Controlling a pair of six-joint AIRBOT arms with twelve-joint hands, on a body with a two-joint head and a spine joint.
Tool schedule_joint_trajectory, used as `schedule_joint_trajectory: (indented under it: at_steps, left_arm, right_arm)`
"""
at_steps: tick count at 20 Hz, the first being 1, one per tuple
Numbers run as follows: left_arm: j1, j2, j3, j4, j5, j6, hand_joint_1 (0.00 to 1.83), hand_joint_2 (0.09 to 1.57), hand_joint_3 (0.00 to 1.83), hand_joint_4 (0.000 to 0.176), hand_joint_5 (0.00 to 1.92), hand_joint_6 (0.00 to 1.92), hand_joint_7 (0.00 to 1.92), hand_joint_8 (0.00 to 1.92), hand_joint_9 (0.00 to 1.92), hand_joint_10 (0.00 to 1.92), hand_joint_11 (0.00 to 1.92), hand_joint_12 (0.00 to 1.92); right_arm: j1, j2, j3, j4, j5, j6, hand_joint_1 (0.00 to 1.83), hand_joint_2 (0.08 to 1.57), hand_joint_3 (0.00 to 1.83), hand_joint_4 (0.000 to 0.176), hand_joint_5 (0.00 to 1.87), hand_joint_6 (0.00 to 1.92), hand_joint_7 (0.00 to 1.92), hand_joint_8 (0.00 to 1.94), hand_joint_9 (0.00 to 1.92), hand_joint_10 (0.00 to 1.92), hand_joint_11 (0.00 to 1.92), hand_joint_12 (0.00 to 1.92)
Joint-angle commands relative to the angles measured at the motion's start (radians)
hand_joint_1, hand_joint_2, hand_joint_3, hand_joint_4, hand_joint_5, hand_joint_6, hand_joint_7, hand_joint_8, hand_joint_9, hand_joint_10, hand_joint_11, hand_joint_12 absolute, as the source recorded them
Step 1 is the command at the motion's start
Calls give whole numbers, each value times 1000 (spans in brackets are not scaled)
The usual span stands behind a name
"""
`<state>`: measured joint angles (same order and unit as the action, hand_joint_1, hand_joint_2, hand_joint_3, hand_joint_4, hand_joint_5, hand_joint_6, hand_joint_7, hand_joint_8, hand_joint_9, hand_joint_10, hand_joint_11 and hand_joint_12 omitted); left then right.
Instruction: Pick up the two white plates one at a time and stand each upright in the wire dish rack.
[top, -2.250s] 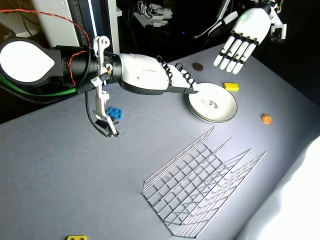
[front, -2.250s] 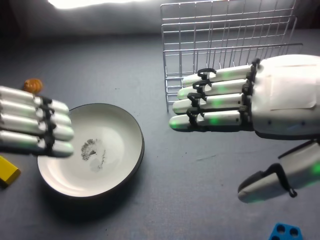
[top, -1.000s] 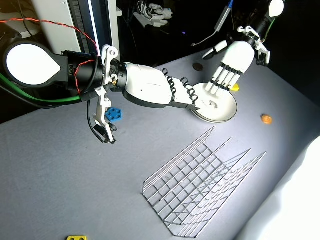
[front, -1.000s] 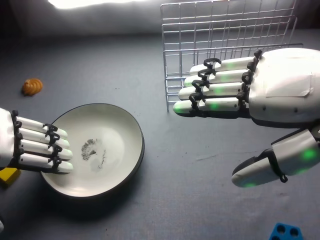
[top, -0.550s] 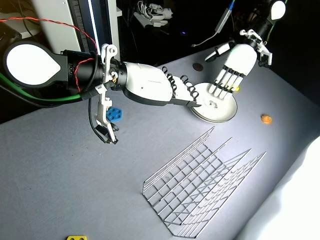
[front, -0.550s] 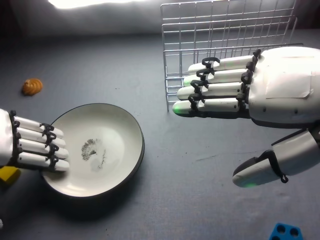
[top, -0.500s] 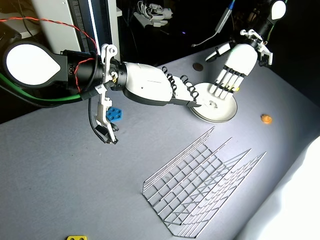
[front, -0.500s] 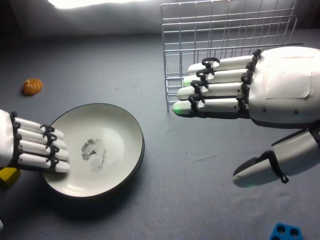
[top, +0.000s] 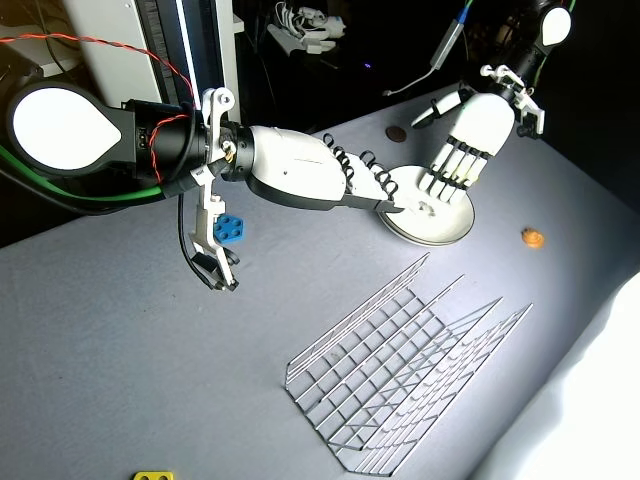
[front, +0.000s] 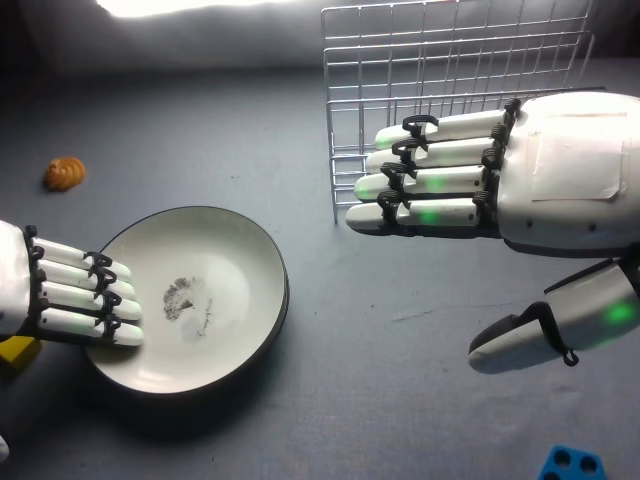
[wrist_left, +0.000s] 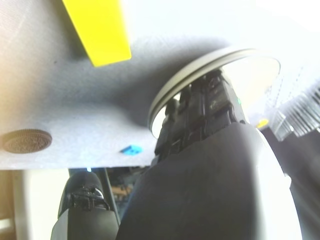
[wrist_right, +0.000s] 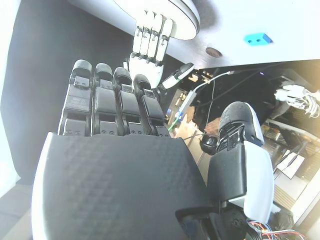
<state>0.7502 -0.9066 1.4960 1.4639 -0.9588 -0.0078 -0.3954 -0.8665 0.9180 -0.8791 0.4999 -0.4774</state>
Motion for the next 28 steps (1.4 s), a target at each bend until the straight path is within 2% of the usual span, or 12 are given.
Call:
schedule_joint_trajectory:
  at_steps: [1,12,13,14,15,16,18,20,22,25,28]
  left_arm:
    - [-1,-10,1,-39,-26,-3,0,1014,2,0,0,0,0,0,0,0,0,0]
    - [-70,-79,-68,-40,12,-2,0,1015,1,0,0,0,0,0,0,0,0,0]
    - [-84,-91,-74,-39,15,-2,0,1007,0,0,0,0,0,0,0,0,0,0]
    - [-90,-95,-76,-39,16,-2,0,1007,0,0,0,0,0,0,0,0,0,0]
    - [-97,-101,-77,-39,17,-2,0,1008,0,0,0,0,0,0,0,0,0,0]
    - [-102,-104,-76,-39,17,-2,0,1009,0,0,0,0,0,0,0,0,0,0]
    - [-106,-109,-72,-39,17,-2,0,1012,0,0,0,0,0,0,0,0,0,0]
    - [-107,-111,-68,-39,17,-2,0,1012,0,0,0,0,0,0,0,0,0,0]
    - [-107,-110,-70,-39,17,-2,0,1013,1,0,0,0,0,0,0,0,0,0]
    - [-107,-108,-70,-40,17,-2,0,1024,5,0,0,0,0,0,0,0,0,0]
    - [-107,-109,-63,-40,17,-2,0,1021,3,0,0,0,0,0,0,0,0,0]
  right_arm:
    - [13,1,-1,39,85,-9,0,1084,0,0,0,0,0,0,0,0,0,0]
    - [13,-7,-2,39,87,-20,0,1081,0,0,0,0,0,0,0,0,0,0]
    - [13,-15,-2,39,87,-48,226,1051,0,0,0,0,0,0,0,0,0,0]
    - [13,-24,-2,39,87,-73,226,1051,0,0,0,0,0,0,0,0,0,0]
    - [13,-35,-2,39,87,-102,377,1037,0,0,0,0,0,0,0,0,0,0]
    - [13,-46,-1,39,85,-125,808,1045,0,0,0,0,0,0,0,0,0,0]
    - [15,-70,-1,39,58,-173,1104,981,0,0,0,0,0,0,0,0,0,0]
    - [17,-104,6,85,31,-257,1115,1032,0,0,0,0,0,0,0,0,1,0]
    - [21,-129,20,86,6,-262,1160,1020,0,0,0,0,0,0,0,0,11,5]
    - [26,-188,66,102,-23,-262,1048,1031,0,0,0,0,0,0,0,0,11,10]
    - [30,-240,108,119,-44,-269,1069,1028,0,0,0,0,0,0,0,0,32,23]
